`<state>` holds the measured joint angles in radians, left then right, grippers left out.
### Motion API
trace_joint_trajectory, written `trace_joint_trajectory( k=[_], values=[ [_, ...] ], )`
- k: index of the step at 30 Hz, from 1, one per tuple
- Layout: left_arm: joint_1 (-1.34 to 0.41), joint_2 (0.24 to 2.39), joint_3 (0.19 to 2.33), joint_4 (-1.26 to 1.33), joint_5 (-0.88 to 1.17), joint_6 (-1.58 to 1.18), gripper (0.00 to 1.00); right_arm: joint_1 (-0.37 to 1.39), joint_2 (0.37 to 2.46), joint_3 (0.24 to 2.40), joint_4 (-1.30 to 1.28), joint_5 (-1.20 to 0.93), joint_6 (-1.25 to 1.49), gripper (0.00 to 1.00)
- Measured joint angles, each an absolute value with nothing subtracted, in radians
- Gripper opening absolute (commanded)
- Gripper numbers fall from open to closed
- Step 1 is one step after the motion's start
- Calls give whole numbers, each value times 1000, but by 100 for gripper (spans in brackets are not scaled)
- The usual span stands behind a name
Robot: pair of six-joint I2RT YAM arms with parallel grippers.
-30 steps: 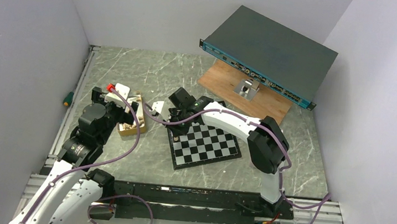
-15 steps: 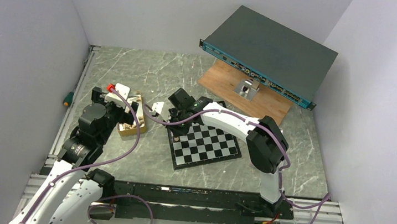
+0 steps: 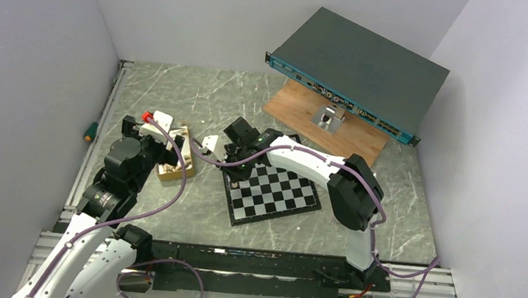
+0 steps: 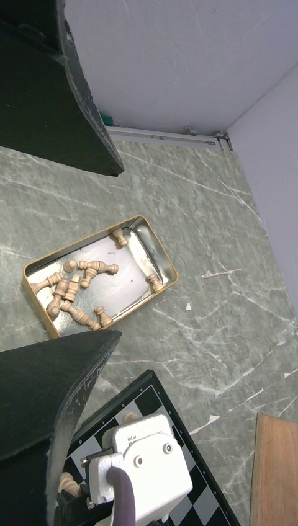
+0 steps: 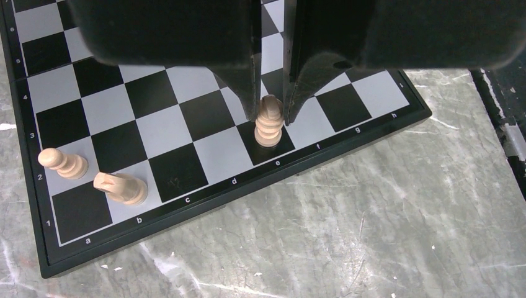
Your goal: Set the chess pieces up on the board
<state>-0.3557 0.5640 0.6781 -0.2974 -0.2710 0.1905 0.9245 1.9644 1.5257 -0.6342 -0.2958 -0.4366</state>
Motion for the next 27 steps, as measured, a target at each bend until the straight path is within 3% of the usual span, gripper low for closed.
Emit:
trace_joint_trajectory(
  k=[27],
  values=[
    [-356,564,678,-297,-271,195,100,925,1966,1525,-635,-300,-433,38]
  ],
)
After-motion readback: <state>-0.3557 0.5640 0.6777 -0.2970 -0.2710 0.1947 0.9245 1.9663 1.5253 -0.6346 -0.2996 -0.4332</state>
